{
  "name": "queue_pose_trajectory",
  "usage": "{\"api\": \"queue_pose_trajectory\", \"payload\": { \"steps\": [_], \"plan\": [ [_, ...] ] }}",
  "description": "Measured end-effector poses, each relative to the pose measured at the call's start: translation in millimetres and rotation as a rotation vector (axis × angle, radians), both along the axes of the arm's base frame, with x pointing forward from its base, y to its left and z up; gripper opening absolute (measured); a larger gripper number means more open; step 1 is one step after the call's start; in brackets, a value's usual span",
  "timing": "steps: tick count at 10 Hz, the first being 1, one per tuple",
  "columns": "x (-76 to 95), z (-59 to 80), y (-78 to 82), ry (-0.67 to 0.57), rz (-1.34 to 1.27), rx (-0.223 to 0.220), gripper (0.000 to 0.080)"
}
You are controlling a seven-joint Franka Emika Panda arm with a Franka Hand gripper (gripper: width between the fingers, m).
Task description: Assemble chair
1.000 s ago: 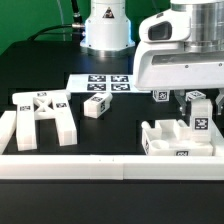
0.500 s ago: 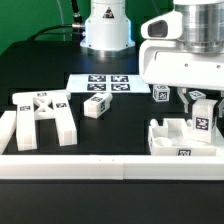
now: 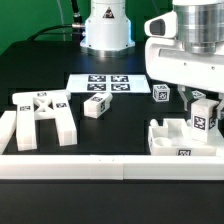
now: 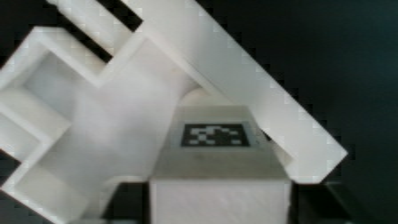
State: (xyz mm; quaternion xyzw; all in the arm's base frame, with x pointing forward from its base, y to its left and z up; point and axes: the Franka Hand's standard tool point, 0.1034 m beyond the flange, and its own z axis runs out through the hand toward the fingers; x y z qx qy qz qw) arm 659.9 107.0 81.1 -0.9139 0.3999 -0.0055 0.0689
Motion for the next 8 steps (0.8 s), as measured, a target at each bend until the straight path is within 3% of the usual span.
{"api": "queue_pose_trajectory", "payload": {
  "steps": [1,2,8],
  "plan": [
    [0.0,0.0,0.0,-0.004,0.032,-0.002,0.0549],
    [-0.8,-0.2,0.5,-0.004,0.069,-0.005,0.0618],
    [-1.6,-0.2,4.9,-0.075,0.655,-0.042,0.0649]
  ]
}}
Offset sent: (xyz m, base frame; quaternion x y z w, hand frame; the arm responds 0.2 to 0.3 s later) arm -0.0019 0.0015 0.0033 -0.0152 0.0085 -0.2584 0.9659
